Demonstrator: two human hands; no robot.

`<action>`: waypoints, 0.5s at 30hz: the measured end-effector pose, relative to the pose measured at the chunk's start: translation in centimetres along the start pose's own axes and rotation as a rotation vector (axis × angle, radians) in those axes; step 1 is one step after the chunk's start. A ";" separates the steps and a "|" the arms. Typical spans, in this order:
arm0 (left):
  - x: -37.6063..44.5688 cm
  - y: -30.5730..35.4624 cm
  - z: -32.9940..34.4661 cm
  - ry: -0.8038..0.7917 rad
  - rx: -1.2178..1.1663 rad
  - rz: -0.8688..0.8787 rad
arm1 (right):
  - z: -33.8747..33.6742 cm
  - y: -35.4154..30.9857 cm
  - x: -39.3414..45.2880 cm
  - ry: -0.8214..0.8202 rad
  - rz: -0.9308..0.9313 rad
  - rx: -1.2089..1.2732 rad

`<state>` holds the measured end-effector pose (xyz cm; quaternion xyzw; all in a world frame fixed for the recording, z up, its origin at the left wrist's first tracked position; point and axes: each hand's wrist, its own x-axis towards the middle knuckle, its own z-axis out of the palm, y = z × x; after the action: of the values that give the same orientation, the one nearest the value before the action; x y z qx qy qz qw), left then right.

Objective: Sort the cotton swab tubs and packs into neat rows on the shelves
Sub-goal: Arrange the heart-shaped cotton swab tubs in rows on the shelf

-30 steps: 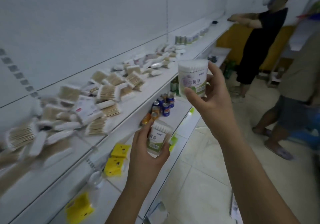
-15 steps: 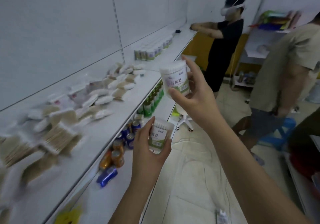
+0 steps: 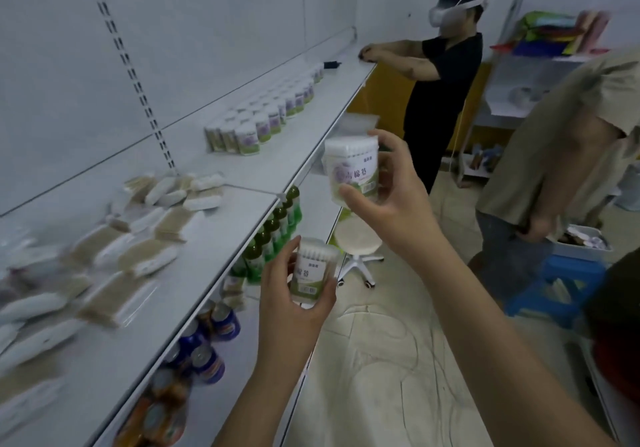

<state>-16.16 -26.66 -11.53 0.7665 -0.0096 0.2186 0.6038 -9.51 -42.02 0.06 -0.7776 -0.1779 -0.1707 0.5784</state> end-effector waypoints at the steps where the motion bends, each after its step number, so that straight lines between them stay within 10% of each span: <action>1: 1.6 0.1 1.3 0.013 0.008 0.005 | -0.8 0.9 1.9 0.001 -0.005 0.006; 15: 21.7 -3.6 10.6 0.193 0.015 0.024 | -3.3 14.2 24.9 -0.083 -0.003 0.123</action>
<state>7.89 -30.15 -9.20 0.7461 0.0411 0.2989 0.5936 18.91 -47.05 0.85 -0.7467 -0.2130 -0.1280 0.6171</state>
